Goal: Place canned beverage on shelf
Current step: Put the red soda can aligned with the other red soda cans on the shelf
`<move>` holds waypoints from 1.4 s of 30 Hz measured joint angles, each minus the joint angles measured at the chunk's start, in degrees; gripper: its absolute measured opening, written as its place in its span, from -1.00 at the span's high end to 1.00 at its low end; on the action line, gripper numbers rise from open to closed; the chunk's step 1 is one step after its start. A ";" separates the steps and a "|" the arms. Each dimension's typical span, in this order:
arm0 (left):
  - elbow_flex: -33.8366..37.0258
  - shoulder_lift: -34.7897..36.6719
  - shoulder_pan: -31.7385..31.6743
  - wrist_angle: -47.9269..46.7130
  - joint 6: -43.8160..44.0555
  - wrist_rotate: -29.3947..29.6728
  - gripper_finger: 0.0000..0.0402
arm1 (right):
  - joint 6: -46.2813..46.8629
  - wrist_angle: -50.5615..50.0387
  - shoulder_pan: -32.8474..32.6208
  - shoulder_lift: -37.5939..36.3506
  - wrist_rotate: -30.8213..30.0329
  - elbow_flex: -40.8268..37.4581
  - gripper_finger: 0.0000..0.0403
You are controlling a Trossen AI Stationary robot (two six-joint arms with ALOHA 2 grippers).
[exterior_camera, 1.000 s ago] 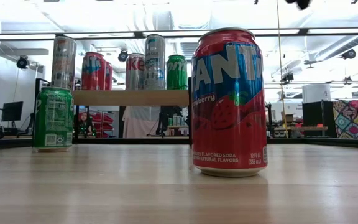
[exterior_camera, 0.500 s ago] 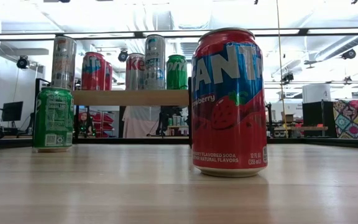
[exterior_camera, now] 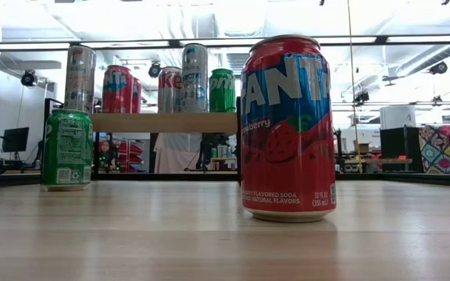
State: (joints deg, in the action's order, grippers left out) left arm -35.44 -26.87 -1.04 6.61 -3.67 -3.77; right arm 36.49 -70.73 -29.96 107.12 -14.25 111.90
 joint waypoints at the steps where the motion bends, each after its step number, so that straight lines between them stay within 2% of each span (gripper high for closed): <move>1: 0.00 -0.30 0.00 0.03 0.21 0.01 1.00 | -0.01 0.58 -0.06 0.35 -0.54 0.00 0.26; 5: 0.00 -1.39 0.00 0.14 0.23 0.02 1.00 | -1.78 1.30 -0.44 0.74 -0.53 0.00 -0.15; 8: 0.00 -1.60 0.00 0.21 0.23 0.02 1.00 | -2.65 1.38 -0.56 0.71 -0.86 0.00 -0.38; 12: 0.00 -1.54 0.00 0.40 0.23 0.04 1.00 | -3.10 2.73 -1.05 1.18 -4.33 -0.45 -0.58; 14: 0.00 -1.42 0.00 0.33 0.23 0.04 1.00 | -3.06 2.93 -1.10 1.95 -3.87 -1.21 -0.64; 25: 0.00 -1.41 0.00 0.09 0.21 0.09 1.00 | -2.47 4.18 -0.81 6.07 -3.73 -2.95 -0.72; 38: 0.00 -1.58 0.00 0.09 0.18 0.13 1.00 | -1.99 4.63 0.78 6.24 -3.68 -3.44 -0.70; 42: 0.00 -1.64 0.00 0.05 0.18 0.13 1.00 | -2.85 5.68 1.24 6.24 -1.91 -4.37 -0.70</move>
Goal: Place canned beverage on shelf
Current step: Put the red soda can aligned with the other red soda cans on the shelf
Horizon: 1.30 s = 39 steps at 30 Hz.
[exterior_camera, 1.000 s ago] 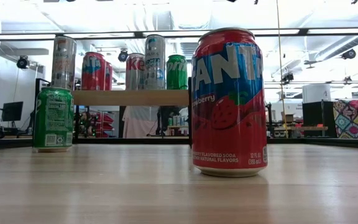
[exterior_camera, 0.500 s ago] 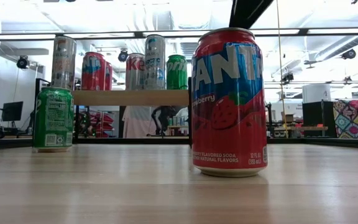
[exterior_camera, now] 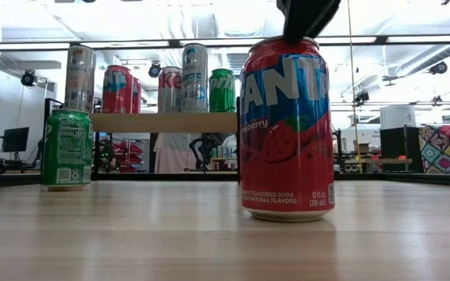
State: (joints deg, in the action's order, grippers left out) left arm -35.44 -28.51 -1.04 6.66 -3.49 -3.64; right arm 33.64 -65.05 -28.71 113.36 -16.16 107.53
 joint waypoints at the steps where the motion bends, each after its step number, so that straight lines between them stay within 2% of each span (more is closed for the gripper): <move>1: 0.00 -0.02 0.00 -0.02 0.00 0.00 1.00 | -0.08 0.17 0.08 0.00 0.96 -0.37 -0.70; 5: 0.00 0.00 0.00 -0.01 -0.02 0.00 1.00 | -0.13 1.63 0.38 0.00 2.69 -2.61 -0.70; 18: 0.00 -0.35 0.00 -0.08 -0.04 0.00 1.00 | -3.28 10.91 1.60 0.00 2.72 -8.06 -0.67; 25: 0.00 -0.33 0.00 -0.45 -0.04 0.00 1.00 | -3.68 11.25 2.14 0.00 2.86 -8.07 -0.42; 32: 0.00 -0.33 0.00 -0.77 -0.04 0.00 1.00 | -3.32 10.68 3.28 -0.41 2.93 -8.00 -0.42; 39: 0.00 -1.91 0.00 -1.16 0.27 0.00 1.00 | -8.00 6.56 4.65 -0.69 2.61 -2.87 -0.42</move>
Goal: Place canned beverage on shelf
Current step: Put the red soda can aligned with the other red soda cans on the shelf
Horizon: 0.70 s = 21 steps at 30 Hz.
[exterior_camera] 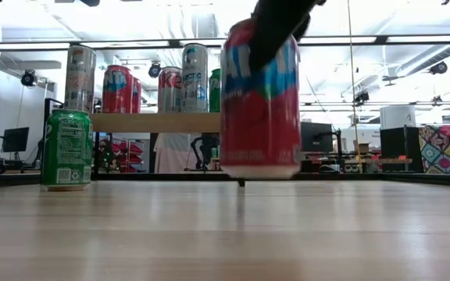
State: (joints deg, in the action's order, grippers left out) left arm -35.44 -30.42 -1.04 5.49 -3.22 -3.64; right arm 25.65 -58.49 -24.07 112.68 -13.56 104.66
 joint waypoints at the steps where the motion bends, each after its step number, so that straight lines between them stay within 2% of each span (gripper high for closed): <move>1: 0.00 -0.72 0.00 -0.04 0.42 0.00 1.00 | -1.48 -0.66 0.20 -0.01 -0.06 0.80 -0.42; 5: 0.00 -4.34 0.54 0.10 0.95 0.00 1.00 | -7.60 -2.89 1.31 -0.38 -1.46 3.24 -0.42; 10: -0.07 -9.97 2.16 2.98 1.22 1.52 1.00 | -12.50 -3.92 3.22 -3.15 -4.53 2.68 -0.42; 17: -0.07 -16.65 6.02 5.42 0.21 11.96 1.00 | -16.03 -5.05 5.03 -10.59 -8.26 -2.13 -0.42; 21: -0.09 -19.91 9.49 6.78 -1.02 20.16 1.00 | -18.35 -1.39 6.00 -15.61 -9.69 -6.57 -0.42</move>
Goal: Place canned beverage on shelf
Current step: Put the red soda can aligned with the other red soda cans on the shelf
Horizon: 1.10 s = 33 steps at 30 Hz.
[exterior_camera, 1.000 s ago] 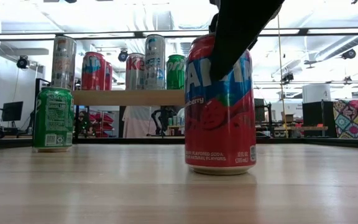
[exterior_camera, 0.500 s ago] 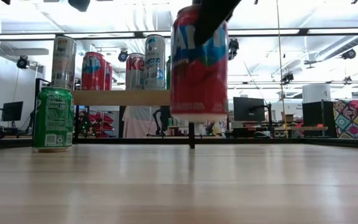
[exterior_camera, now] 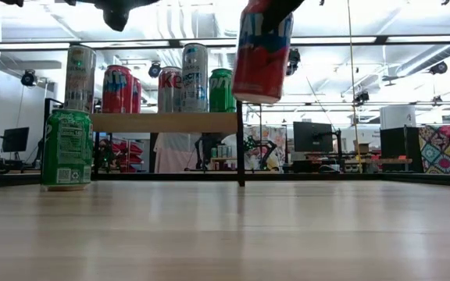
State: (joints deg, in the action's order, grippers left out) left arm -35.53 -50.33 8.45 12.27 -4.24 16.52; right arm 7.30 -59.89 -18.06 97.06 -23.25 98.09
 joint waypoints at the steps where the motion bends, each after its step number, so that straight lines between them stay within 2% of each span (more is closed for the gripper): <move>1: 0.00 -0.77 0.88 0.55 -0.42 2.26 1.00 | -1.00 1.55 0.13 -1.48 -0.18 -1.59 -0.42; 4: 0.00 -2.87 3.43 1.69 -1.60 7.69 1.00 | -3.06 7.47 0.42 -5.82 -0.43 -7.35 -0.42; 6: 0.00 -4.10 4.46 1.83 -1.72 9.05 1.00 | -3.73 11.99 0.95 -8.86 -0.69 -11.64 -0.42; 13: 0.00 -8.33 6.15 1.73 -1.04 8.54 1.00 | -5.14 30.01 2.61 -17.04 -2.83 -26.00 -0.43; 18: 0.00 -10.94 6.40 1.83 -0.57 8.45 0.99 | -6.61 38.72 3.42 -18.41 -3.96 -31.17 -0.43; 21: 0.00 -12.21 6.51 1.86 0.56 8.45 0.90 | -7.10 42.02 4.16 -18.24 -4.60 -32.67 -0.43; 25: 0.00 -14.07 7.05 1.79 2.24 8.44 0.65 | -8.24 45.87 5.49 -17.71 -5.08 -34.11 -0.43; 30: 0.00 -18.05 7.79 2.98 3.65 8.64 0.12 | -8.83 50.50 6.96 -16.80 -4.88 -35.15 -0.43; 33: -0.21 -20.68 8.17 3.89 4.61 14.63 -0.23 | -8.69 51.38 7.17 -16.06 -5.16 -35.16 -0.43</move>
State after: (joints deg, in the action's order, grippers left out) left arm -35.74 -71.02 16.62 16.17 0.37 31.15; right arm -1.39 -8.50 -10.90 81.00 -28.40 62.94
